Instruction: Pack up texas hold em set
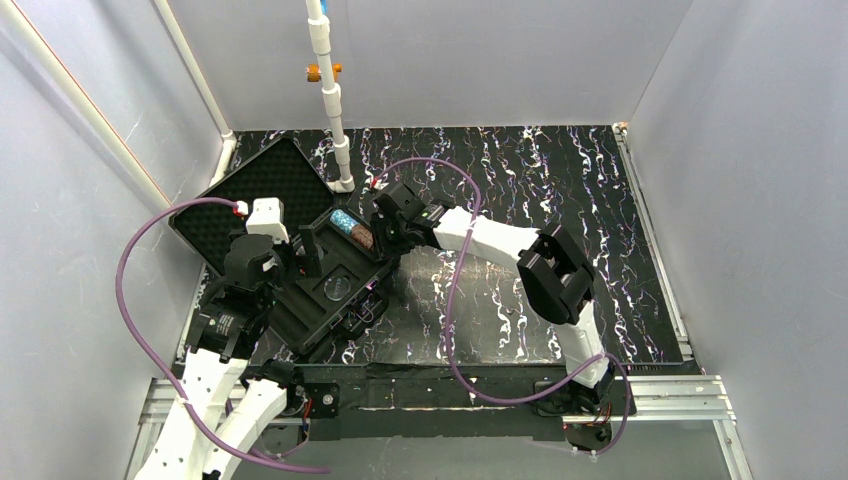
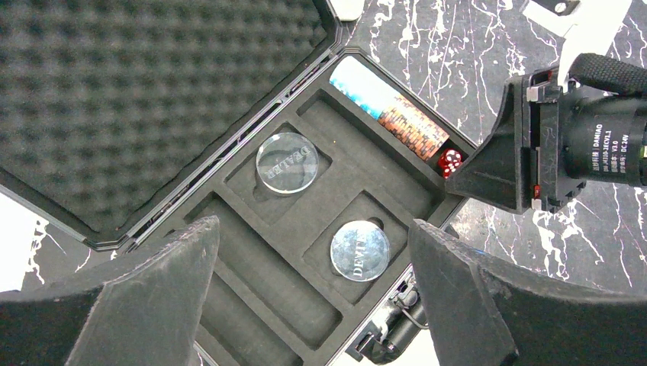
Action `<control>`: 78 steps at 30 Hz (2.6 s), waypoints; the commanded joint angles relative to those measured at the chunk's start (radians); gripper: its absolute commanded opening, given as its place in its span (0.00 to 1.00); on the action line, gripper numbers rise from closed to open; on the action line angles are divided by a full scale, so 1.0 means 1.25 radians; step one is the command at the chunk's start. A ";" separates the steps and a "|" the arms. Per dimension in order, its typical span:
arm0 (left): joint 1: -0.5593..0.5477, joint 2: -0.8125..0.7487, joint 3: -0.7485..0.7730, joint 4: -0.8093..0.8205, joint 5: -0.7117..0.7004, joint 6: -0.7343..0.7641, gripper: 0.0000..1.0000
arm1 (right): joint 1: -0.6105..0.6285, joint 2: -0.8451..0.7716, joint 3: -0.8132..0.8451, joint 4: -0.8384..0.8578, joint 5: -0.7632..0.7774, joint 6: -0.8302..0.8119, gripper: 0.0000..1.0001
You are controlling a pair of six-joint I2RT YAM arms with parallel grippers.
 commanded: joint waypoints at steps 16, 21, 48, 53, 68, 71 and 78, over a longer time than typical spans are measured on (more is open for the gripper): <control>-0.004 -0.002 0.014 -0.013 -0.014 0.005 0.93 | -0.005 0.029 0.073 -0.026 0.059 -0.016 0.46; -0.004 -0.002 0.014 -0.013 -0.014 0.006 0.93 | -0.005 0.025 0.072 -0.026 0.055 -0.019 0.55; -0.004 0.007 0.014 -0.014 -0.018 0.007 0.93 | -0.046 0.063 0.139 -0.099 0.090 -0.196 0.59; -0.004 0.011 0.015 -0.014 -0.019 0.007 0.93 | -0.046 0.082 0.152 -0.107 0.072 -0.201 0.58; -0.004 0.016 0.017 -0.014 -0.018 0.007 0.93 | -0.044 0.092 0.132 -0.119 0.034 -0.208 0.48; -0.004 0.016 0.017 -0.014 -0.017 0.007 0.93 | -0.042 0.096 0.134 -0.124 0.029 -0.212 0.48; -0.004 0.013 0.017 -0.014 -0.016 0.007 0.93 | -0.039 0.121 0.155 -0.134 0.024 -0.216 0.48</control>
